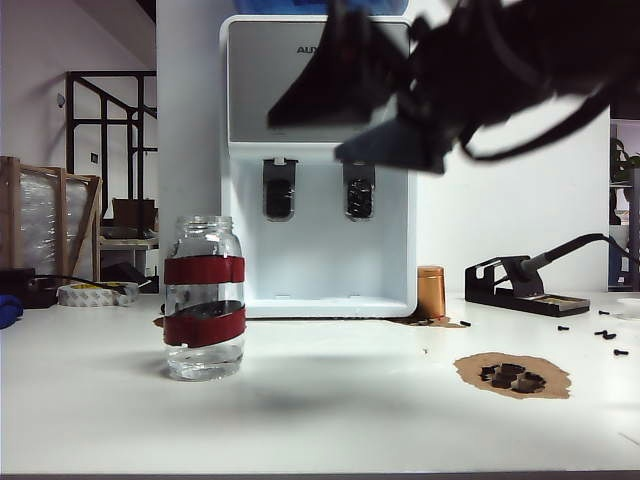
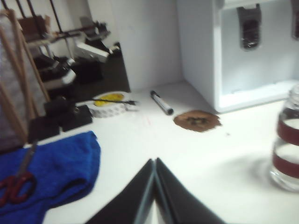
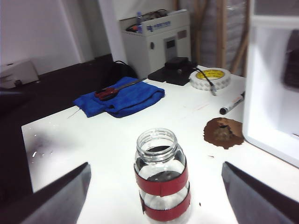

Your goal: Pick up the water bottle with two loops of red belts, then reach the front water dispenser and gently press the gray-black baffle horizontally to get a little water.

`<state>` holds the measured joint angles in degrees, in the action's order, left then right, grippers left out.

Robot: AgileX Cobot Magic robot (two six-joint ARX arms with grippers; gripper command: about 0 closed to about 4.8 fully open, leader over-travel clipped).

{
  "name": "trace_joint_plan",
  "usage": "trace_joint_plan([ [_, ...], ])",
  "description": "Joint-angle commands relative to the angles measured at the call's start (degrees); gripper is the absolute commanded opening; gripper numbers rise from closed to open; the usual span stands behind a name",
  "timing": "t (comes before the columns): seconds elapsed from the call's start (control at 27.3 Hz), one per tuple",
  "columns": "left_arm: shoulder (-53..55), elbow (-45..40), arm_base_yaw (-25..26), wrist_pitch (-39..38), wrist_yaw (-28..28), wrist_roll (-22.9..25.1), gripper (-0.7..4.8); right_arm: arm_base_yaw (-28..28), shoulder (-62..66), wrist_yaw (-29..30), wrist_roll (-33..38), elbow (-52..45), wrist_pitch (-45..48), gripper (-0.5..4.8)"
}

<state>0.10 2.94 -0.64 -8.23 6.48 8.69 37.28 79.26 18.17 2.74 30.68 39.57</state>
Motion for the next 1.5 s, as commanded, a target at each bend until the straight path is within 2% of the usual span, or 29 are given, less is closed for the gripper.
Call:
trace_joint_plan([
  [0.04,0.2,3.0,0.1,-3.9,4.7,2.2,-0.04,0.3,6.6,1.5,-0.2,0.1,8.2,4.79],
  [0.18,0.2,5.7,0.1,-7.3,6.6,3.1,-0.05,0.9,11.7,3.9,-0.9,0.1,14.2,4.79],
  [0.33,2.3,10.0,0.1,-9.0,10.3,4.3,-0.05,0.9,21.4,8.9,-0.9,0.1,24.6,4.79],
  [0.55,16.3,20.7,0.0,-15.1,12.8,4.4,-0.05,0.9,30.3,10.4,-0.9,0.2,36.9,4.79],
  [0.73,25.0,28.0,0.0,-17.2,14.6,4.4,-0.05,0.9,32.7,10.1,-0.5,1.1,36.4,4.79],
  [0.91,30.7,35.3,0.0,-28.1,19.7,4.3,-0.04,0.9,34.3,7.8,-0.4,3.8,34.8,4.79],
  [1.06,30.7,37.1,0.0,-28.6,19.7,4.4,-0.05,0.9,36.4,7.7,-0.3,7.4,30.4,4.79],
  [1.39,29.2,41.9,0.1,-31.3,19.6,4.3,-0.04,0.9,39.3,7.3,-0.2,11.2,28.3,4.79],
  [1.5,26.9,41.9,0.1,-32.1,19.2,2.8,-0.04,0.9,40.3,7.3,-0.2,12.4,28.2,4.79],
])
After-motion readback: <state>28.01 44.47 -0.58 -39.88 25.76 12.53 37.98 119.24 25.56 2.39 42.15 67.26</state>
